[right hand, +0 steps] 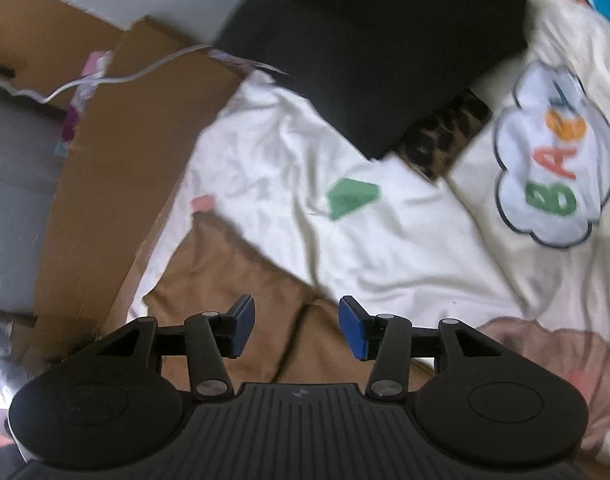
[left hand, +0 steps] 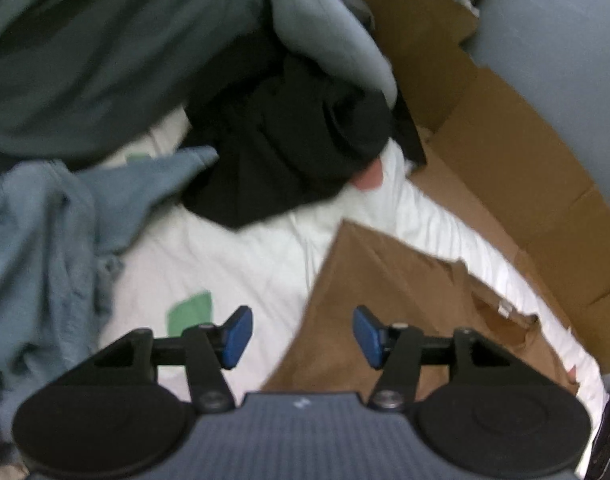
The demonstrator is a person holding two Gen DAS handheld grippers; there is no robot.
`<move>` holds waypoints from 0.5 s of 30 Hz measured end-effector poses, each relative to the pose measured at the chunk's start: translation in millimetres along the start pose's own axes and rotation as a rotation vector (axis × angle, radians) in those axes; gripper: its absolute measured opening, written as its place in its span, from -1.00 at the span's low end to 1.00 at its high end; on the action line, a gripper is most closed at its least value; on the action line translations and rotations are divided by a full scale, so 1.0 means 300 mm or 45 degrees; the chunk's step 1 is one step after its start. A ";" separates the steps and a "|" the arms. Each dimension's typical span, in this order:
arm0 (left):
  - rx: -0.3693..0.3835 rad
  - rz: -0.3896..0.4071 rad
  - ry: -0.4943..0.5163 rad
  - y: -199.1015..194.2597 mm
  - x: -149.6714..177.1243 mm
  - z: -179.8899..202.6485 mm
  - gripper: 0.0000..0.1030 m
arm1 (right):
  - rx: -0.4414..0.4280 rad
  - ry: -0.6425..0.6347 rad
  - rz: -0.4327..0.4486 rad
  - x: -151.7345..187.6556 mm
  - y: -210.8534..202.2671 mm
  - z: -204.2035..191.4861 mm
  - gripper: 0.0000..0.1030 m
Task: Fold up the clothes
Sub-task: 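Pull both tools back to view the folded brown shirt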
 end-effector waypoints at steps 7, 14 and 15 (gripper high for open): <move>0.068 0.023 0.024 -0.173 -0.042 -0.073 0.19 | -0.011 -0.356 -0.140 0.049 -0.053 -0.217 0.04; 0.090 0.031 0.126 -0.382 -0.010 -0.148 0.20 | -0.042 -0.650 -0.161 0.129 -0.245 -0.305 0.04; 0.085 0.041 0.149 -0.419 0.000 -0.157 0.21 | -0.051 -0.643 -0.162 0.125 -0.272 -0.305 0.04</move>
Point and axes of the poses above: each gripper's, at about its wrist camera, not at the fingertips, and y roughly the way its jaws point, z to its right, x to its underside, the point moved 1 cm from there along y, roughly the way its jaws point
